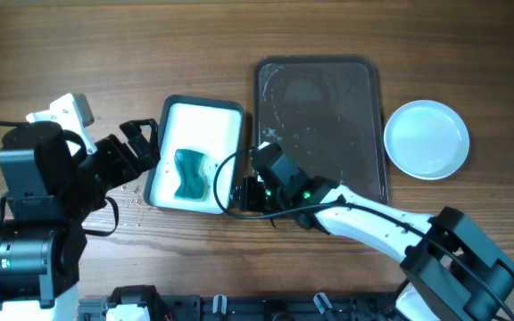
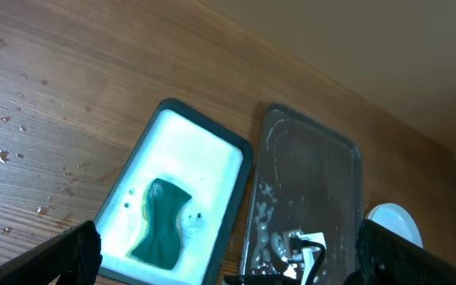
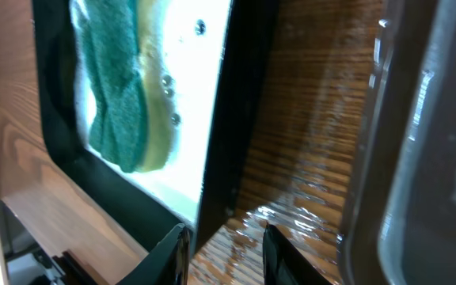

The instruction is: Clean dirty plates on tray and stack at the side

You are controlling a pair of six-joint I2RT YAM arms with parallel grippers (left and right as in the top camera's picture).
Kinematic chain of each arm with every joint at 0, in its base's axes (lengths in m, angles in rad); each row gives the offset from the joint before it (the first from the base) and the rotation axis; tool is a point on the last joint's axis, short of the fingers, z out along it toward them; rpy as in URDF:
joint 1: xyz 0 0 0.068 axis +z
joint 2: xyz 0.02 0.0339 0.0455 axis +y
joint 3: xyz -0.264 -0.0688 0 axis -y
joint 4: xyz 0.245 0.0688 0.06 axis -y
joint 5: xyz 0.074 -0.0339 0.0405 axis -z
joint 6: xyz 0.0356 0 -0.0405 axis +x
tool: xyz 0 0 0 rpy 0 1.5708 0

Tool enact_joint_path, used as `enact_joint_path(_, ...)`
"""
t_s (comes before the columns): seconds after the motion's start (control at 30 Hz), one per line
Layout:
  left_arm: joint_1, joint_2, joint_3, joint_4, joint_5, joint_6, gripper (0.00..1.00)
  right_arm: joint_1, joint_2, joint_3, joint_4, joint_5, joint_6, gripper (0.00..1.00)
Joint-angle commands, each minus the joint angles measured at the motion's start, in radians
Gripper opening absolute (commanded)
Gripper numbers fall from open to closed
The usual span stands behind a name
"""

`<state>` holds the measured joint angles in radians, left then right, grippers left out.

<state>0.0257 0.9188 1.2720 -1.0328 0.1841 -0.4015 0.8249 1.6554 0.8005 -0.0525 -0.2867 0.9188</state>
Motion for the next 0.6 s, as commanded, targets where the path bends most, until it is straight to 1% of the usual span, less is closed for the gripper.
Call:
enact_joint_path(0.0,0.006,0.000,0.010,0.002,-0.006,0.005,1.00,0.021,0.013,0.001,0.015,0.021,0.023,0.32)
enact_joint_path(0.07,0.006,0.000,0.010,0.002,-0.006,0.005,1.00,0.051,0.013,0.014,-0.003,0.077,-0.056,0.35)
enact_joint_path(0.1,0.006,0.000,0.010,0.002,-0.006,0.005,1.00,0.054,0.013,0.037,-0.044,0.100,-0.067,0.36)
enact_joint_path(0.17,0.006,0.000,0.010,0.002,-0.006,0.005,1.00,0.054,0.013,0.121,-0.177,0.144,-0.093,0.36)
enact_joint_path(0.23,0.006,0.000,0.010,0.002,-0.006,0.005,1.00,0.054,0.013,0.238,-0.324,0.172,-0.175,0.36)
enact_joint_path(0.27,0.006,0.000,0.010,0.002,-0.006,0.005,1.00,0.054,0.013,0.309,-0.413,0.203,-0.184,0.38)
enact_joint_path(0.3,0.006,0.000,0.010,0.002,-0.006,0.005,1.00,0.053,0.013,0.341,-0.444,0.206,-0.185,0.40)
enact_joint_path(0.43,0.006,0.000,0.010,0.002,-0.006,0.005,1.00,0.064,0.039,0.348,-0.433,0.198,-0.137,0.39)
enact_joint_path(0.57,0.006,0.000,0.010,0.002,-0.006,0.005,1.00,0.095,0.152,0.348,-0.379,0.160,-0.128,0.39)
